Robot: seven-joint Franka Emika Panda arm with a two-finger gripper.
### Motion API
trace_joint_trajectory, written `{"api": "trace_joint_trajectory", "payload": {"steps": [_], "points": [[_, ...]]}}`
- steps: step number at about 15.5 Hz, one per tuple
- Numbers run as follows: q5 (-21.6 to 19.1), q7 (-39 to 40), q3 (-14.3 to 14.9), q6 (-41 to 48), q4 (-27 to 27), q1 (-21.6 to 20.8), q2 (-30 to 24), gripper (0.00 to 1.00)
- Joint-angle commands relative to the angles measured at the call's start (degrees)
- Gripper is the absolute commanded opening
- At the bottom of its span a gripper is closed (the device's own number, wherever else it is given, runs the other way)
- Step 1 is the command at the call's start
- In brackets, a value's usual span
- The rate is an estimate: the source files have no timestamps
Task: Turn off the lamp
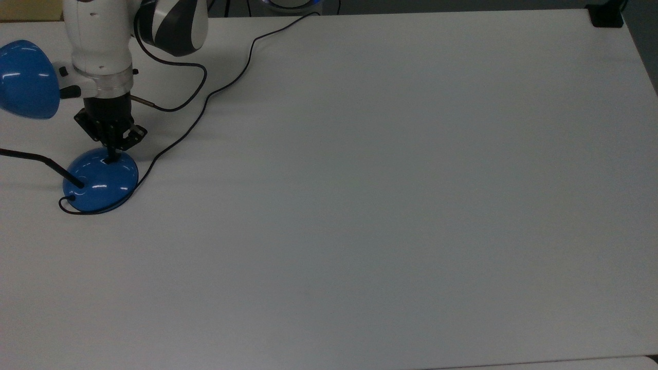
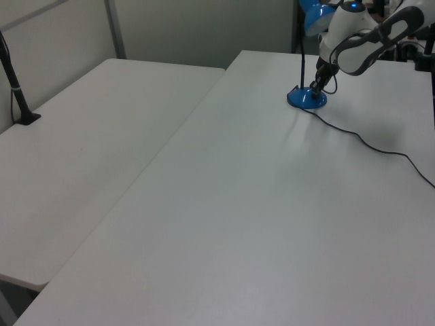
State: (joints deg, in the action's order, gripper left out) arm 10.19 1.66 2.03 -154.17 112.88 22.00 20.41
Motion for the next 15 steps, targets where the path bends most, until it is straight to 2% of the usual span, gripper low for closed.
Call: {"api": "trace_joint_trajectory", "payload": {"steps": [1, 2, 5, 6, 7, 8, 9, 11, 14, 15], "points": [[0.6, -0.3, 0.3, -0.3, 0.1, 0.1, 0.3, 0.0], [0.6, -0.3, 0.3, 1.5, 0.4, 0.0, -0.5, 0.0], [1.1, 1.0, -0.4, 15.0, -0.3, -0.9, -4.6, 0.0], [1.1, 1.9, -0.9, 18.7, -0.7, -1.3, -5.9, 0.03], [1.1, 2.6, -1.9, 22.4, -1.3, -2.4, -7.0, 0.1], [0.9, 2.4, -2.7, 26.8, -2.4, -3.4, -7.8, 0.46], [0.5, 2.1, -3.1, 33.6, -4.1, -5.4, -8.7, 0.99], [0.4, 1.9, -4.0, 41.1, -6.5, -9.6, -10.1, 1.0], [-0.4, -0.1, -5.6, 49.1, -10.3, -11.7, -13.9, 1.0], [-2.9, -0.4, -5.9, 50.3, -11.3, -11.9, -15.4, 1.0]]}}
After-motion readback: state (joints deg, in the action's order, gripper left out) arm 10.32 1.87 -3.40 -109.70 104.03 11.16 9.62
